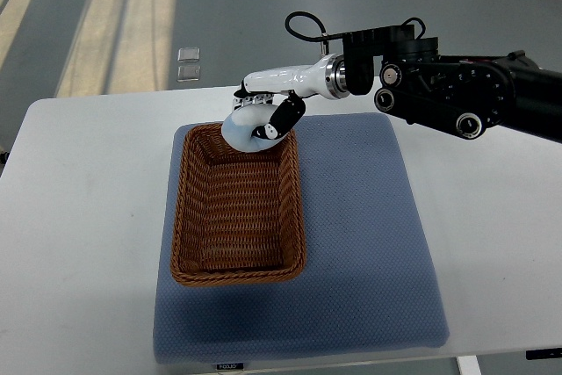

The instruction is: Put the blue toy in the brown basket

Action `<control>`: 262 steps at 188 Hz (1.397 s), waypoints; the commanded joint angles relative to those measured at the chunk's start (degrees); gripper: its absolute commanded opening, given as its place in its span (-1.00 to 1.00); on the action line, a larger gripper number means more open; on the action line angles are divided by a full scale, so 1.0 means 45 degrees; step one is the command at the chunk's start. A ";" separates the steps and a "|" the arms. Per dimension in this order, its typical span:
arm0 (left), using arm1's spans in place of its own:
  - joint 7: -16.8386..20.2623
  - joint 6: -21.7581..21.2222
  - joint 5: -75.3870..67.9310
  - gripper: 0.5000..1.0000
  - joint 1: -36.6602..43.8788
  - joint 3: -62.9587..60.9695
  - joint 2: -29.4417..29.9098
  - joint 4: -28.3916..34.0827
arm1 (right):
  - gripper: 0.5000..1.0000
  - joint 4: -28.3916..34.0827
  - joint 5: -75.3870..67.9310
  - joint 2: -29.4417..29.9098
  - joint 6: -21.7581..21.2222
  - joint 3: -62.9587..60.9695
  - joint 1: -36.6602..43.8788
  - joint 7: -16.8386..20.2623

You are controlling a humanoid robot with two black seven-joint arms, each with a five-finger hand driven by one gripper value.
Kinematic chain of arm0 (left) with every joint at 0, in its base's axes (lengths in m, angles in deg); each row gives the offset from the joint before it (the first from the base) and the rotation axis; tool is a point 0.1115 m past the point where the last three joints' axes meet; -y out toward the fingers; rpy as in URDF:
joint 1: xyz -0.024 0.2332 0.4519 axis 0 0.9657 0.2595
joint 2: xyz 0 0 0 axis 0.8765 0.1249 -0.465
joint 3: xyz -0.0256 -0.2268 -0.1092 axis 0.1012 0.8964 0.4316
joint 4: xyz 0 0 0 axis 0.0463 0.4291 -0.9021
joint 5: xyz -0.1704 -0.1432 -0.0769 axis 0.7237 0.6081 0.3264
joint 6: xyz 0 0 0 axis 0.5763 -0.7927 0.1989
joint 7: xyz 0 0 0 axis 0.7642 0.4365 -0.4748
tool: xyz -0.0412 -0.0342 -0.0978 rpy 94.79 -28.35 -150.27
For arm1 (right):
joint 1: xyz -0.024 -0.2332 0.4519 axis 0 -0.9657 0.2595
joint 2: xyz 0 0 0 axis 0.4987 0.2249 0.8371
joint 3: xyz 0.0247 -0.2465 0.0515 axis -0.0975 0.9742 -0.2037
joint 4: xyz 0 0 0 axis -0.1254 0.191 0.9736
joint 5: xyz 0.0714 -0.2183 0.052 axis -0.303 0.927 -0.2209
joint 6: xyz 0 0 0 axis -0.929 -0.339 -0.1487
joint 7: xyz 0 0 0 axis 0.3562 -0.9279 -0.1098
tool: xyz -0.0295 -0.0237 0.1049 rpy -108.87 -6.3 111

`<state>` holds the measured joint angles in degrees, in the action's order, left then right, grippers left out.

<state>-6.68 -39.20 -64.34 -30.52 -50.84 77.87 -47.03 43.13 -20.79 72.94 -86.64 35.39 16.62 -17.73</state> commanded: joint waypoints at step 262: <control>-0.0001 0.0000 0.0000 1.00 0.0016 0.0000 0.0000 0.0000 | 0.64 -0.1443 -0.2924 0.0403 0.0764 -0.3791 -0.2866 0.0037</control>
<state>-6.71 -39.18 -64.34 -30.53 -50.83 77.87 -47.03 38.49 -29.67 76.56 -83.14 23.16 5.63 -17.56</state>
